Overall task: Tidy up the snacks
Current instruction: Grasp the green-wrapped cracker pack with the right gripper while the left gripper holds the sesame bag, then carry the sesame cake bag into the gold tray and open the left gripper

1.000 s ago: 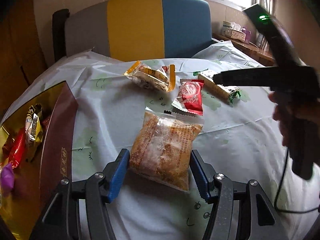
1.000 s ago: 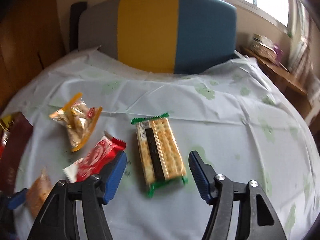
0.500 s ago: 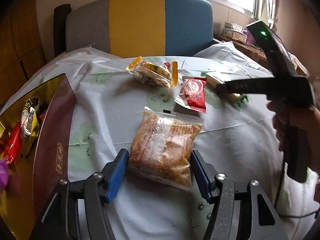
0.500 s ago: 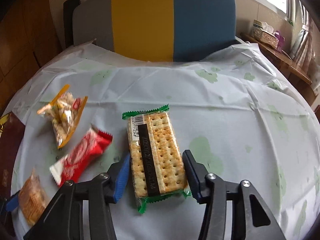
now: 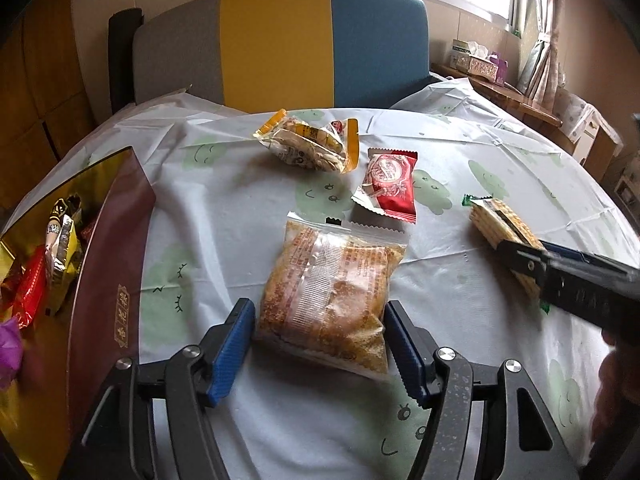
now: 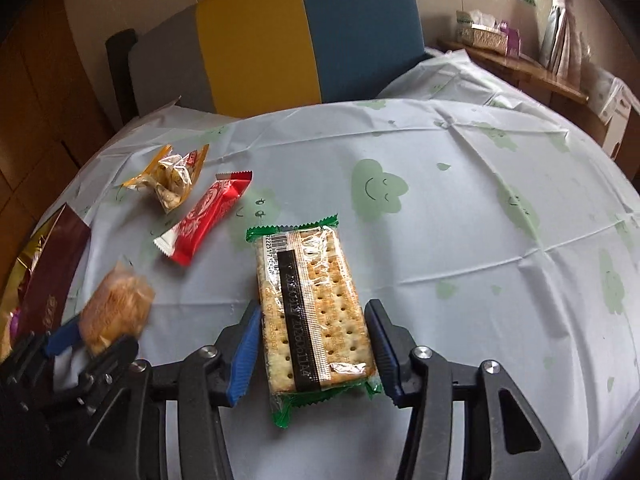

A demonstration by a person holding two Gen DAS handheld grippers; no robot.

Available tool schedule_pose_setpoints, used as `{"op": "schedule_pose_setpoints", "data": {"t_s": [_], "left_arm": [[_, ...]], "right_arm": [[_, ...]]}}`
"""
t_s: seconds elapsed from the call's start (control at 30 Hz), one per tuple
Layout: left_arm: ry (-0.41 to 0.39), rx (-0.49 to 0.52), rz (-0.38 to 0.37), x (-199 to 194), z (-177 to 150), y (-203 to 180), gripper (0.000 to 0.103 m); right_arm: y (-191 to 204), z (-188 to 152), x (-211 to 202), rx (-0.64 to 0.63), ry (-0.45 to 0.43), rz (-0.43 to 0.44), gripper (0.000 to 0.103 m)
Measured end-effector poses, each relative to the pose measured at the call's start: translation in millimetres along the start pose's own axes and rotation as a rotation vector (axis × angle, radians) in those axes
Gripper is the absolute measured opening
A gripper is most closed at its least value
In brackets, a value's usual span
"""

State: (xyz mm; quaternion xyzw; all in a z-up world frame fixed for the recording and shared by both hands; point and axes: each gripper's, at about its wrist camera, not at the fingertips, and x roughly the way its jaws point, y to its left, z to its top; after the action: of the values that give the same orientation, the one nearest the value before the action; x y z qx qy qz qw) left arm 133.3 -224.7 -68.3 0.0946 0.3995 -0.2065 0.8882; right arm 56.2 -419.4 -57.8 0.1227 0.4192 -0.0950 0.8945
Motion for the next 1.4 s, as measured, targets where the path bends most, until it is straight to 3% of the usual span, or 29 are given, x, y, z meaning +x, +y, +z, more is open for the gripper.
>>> {"op": "schedule_pose_setpoints", "data": {"t_s": [0.2,0.43,0.87,1.4], "left_arm": [[0.014,0.021,0.019,1,1,-4,0.069],[0.017,-0.006,-0.018,-4,3,0,0.061],[-0.026,0.024,-0.041,-55,-7,-10,0.061],[-0.094,-0.093,-0.024,-110,-2,54,0.061]], "right_arm": [[7,-4,2,-0.052,-0.021,-0.054,0.052],[8,-7,3,-0.054,-0.041,-0.054,0.052],[8,-9,1,-0.057,-0.050,-0.057,0.052],[14,-9,1,-0.071,-0.049,-0.080,0.052]]}}
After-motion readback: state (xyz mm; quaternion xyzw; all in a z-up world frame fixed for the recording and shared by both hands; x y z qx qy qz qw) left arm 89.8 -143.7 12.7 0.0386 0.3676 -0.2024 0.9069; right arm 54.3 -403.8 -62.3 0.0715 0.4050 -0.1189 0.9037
